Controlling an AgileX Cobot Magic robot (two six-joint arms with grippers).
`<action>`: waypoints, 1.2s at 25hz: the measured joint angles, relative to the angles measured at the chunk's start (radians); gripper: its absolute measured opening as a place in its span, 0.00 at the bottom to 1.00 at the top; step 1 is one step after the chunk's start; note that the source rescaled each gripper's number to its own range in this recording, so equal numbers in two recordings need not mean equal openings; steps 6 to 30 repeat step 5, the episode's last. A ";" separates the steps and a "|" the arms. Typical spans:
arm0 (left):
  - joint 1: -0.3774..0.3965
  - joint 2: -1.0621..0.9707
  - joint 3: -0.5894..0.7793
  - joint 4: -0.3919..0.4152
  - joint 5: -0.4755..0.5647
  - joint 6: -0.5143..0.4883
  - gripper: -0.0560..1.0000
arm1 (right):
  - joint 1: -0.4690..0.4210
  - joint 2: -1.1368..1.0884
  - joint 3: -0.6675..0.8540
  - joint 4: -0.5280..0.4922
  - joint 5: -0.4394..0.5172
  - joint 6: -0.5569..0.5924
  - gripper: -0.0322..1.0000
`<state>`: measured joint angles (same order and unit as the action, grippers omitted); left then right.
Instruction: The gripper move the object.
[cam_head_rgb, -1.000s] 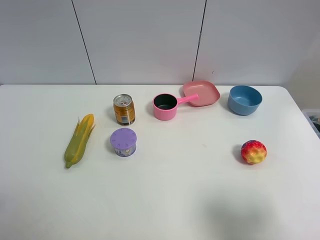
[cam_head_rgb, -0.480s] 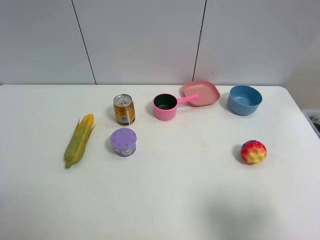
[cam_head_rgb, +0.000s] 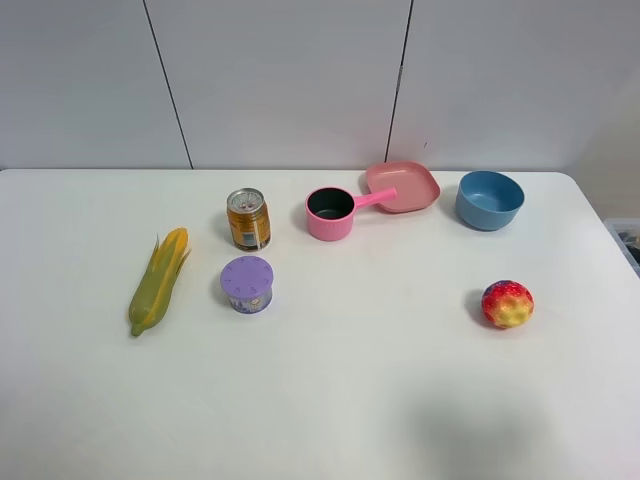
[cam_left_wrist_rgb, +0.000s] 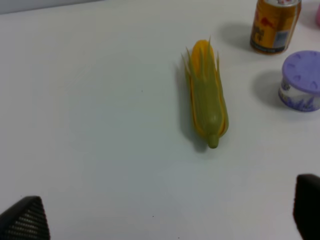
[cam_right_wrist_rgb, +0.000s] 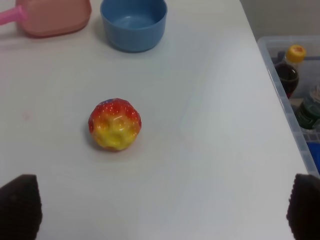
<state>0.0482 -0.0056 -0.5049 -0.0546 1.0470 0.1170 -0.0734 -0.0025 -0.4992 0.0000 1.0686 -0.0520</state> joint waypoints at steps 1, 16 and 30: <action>0.000 0.000 0.000 0.000 0.000 0.000 1.00 | 0.000 0.000 0.000 0.000 0.000 0.000 1.00; 0.000 0.000 0.000 0.000 0.000 0.000 1.00 | 0.000 0.000 0.000 0.000 0.000 0.000 1.00; 0.000 0.000 0.000 0.000 0.000 0.000 1.00 | 0.000 0.000 0.000 0.000 0.000 0.000 1.00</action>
